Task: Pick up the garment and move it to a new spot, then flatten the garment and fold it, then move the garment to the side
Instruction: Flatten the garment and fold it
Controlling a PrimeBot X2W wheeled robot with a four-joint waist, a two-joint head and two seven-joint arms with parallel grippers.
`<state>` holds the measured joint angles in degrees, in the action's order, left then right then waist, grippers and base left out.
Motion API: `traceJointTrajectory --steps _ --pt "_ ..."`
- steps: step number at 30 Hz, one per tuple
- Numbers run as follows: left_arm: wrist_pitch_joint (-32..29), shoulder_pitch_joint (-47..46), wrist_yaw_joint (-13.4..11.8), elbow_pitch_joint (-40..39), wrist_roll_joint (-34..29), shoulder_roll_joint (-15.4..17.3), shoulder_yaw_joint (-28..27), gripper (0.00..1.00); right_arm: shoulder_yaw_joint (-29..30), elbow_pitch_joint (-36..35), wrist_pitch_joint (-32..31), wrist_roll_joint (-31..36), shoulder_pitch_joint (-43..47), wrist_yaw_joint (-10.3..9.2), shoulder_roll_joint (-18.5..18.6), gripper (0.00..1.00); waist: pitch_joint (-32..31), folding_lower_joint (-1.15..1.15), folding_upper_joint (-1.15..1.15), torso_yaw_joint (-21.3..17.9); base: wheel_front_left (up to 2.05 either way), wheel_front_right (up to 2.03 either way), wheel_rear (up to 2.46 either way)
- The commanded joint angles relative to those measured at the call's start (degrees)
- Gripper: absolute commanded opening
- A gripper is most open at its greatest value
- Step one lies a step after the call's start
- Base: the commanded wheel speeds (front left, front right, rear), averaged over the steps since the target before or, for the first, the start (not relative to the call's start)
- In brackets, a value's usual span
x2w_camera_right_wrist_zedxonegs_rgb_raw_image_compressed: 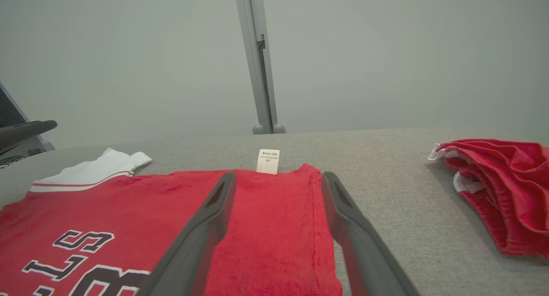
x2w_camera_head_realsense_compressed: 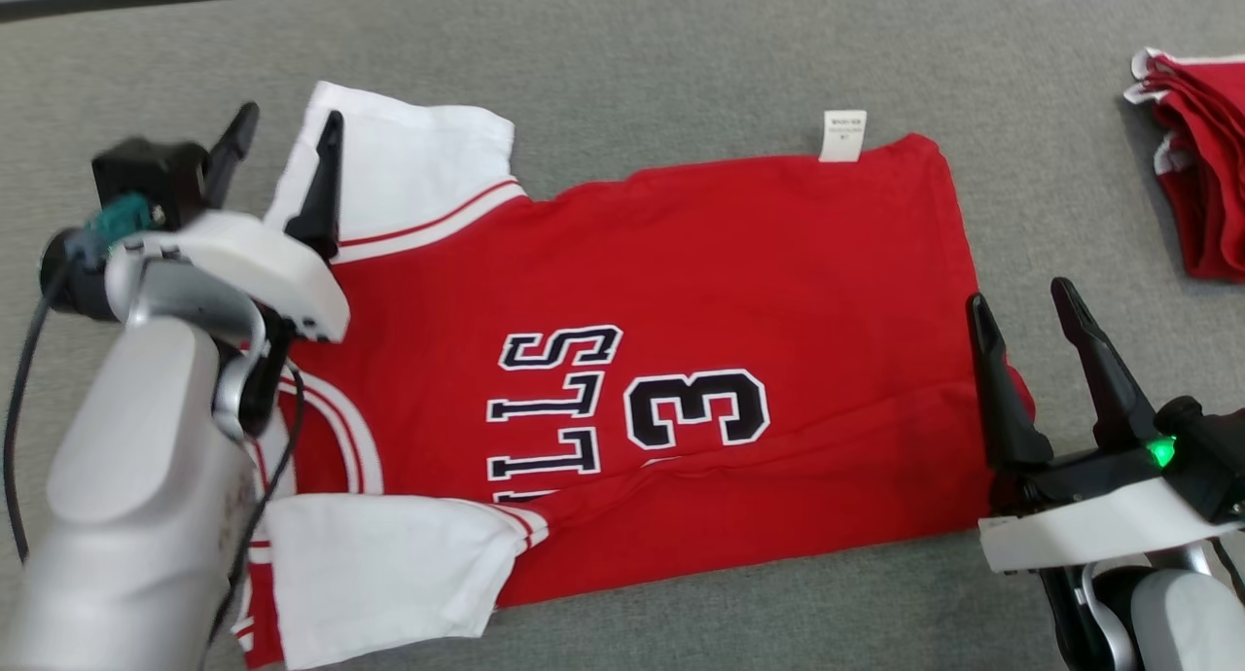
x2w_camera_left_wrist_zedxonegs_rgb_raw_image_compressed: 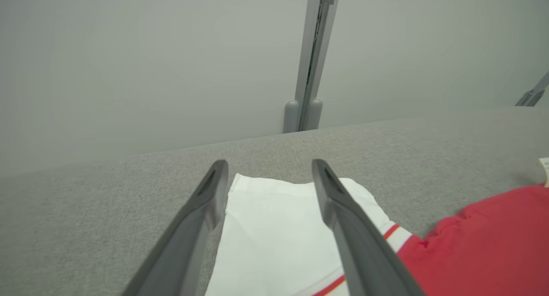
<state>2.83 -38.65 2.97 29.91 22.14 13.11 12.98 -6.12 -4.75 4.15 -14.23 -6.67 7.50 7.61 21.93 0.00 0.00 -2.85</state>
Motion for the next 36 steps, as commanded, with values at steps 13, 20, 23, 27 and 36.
traceJointTrajectory --steps 13,20,23,27,36 --pt "-6.10 -18.30 2.38 27.92 1.34 2.40 0.16 1.00 -2.83 4.36 3.71 -1.60 -4.59 -0.02 -0.94 1.00 6.36 0.00 0.00 -5.93 0.00 0.00 0.00" --pt "-4.08 -22.32 3.95 33.53 1.44 1.84 2.29 0.00 -2.46 6.27 4.26 -2.59 -6.10 -0.02 -0.47 1.00 5.96 0.00 0.00 -6.13 0.00 0.00 0.00" --pt "-1.88 -23.26 4.20 34.70 1.41 1.62 3.12 0.00 -2.27 7.35 4.57 -3.53 -7.84 -0.01 0.40 1.00 5.38 0.00 0.00 -6.04 0.00 0.00 0.00" --pt "0.97 -24.41 4.38 35.76 1.68 0.78 3.90 0.00 -0.98 10.70 4.77 -5.29 -12.34 -0.01 2.81 1.00 4.93 0.00 0.00 -5.07 0.00 0.00 0.00" --pt "6.05 -27.20 4.49 36.75 2.77 -3.07 5.80 0.00 -3.17 25.48 2.70 -9.81 -24.94 -0.01 7.24 1.00 5.09 0.00 0.00 0.21 0.00 0.00 0.00"
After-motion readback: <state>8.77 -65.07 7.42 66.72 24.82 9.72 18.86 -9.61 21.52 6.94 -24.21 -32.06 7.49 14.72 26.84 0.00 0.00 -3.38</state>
